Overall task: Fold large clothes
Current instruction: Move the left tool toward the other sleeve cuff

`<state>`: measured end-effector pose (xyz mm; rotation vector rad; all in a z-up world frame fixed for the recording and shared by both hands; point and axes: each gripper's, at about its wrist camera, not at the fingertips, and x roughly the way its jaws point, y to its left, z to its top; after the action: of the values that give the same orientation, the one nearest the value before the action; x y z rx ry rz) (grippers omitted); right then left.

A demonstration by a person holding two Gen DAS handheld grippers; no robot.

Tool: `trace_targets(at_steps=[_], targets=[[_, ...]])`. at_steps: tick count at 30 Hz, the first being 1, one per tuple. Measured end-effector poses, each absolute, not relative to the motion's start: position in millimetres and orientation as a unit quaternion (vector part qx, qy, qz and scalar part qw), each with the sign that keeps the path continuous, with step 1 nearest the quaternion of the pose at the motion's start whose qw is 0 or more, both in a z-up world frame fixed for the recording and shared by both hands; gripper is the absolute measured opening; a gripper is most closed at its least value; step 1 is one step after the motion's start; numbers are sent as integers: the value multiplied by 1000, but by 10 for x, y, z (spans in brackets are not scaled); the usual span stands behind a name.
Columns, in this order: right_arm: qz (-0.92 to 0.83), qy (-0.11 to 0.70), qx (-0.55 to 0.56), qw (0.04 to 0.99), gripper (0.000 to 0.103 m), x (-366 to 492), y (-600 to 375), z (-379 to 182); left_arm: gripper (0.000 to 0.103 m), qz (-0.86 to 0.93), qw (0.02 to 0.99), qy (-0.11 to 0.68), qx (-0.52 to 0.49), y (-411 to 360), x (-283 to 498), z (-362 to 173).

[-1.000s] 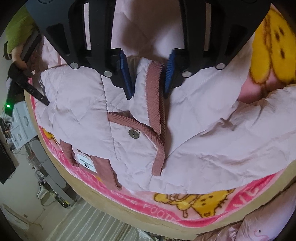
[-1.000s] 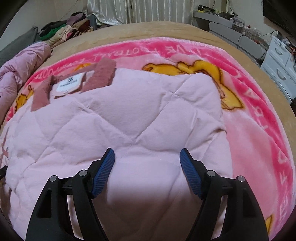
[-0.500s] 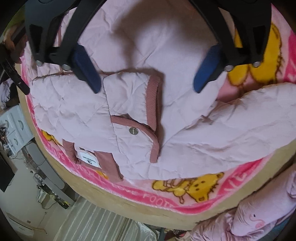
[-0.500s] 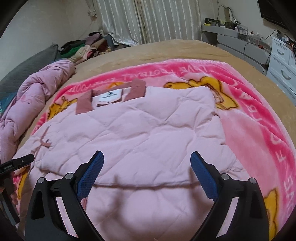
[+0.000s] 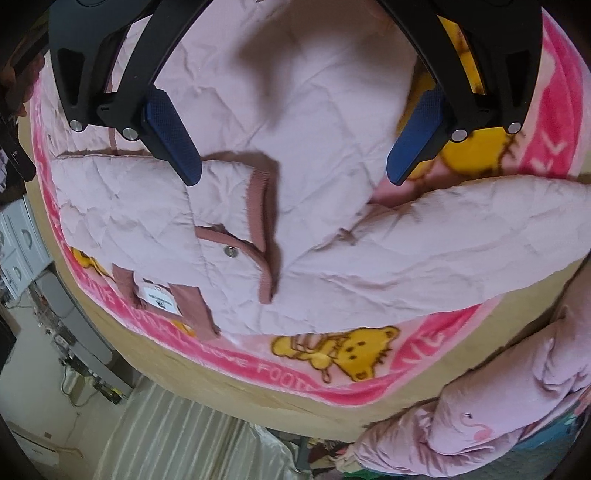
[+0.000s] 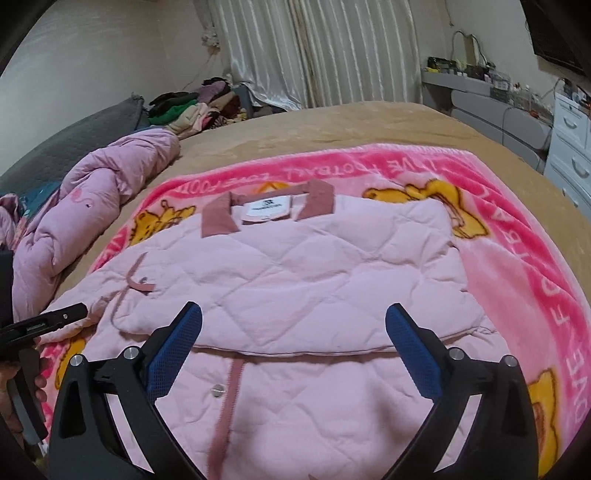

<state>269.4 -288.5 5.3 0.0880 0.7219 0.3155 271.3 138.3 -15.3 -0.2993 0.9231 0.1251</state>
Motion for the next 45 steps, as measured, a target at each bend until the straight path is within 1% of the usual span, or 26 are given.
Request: trace_targets(at_steps=[16, 32, 45], targets=[[208, 345, 8, 915, 99, 2595, -2112, 194, 94, 103, 888, 415, -168, 1866, 2384, -128], [256, 349, -38, 901, 99, 2526, -1231, 175, 94, 158, 877, 395, -223, 2629, 2103, -339], [294, 358, -71, 883, 99, 2477, -484, 21, 94, 203, 865, 385, -252, 3169, 1920, -534]])
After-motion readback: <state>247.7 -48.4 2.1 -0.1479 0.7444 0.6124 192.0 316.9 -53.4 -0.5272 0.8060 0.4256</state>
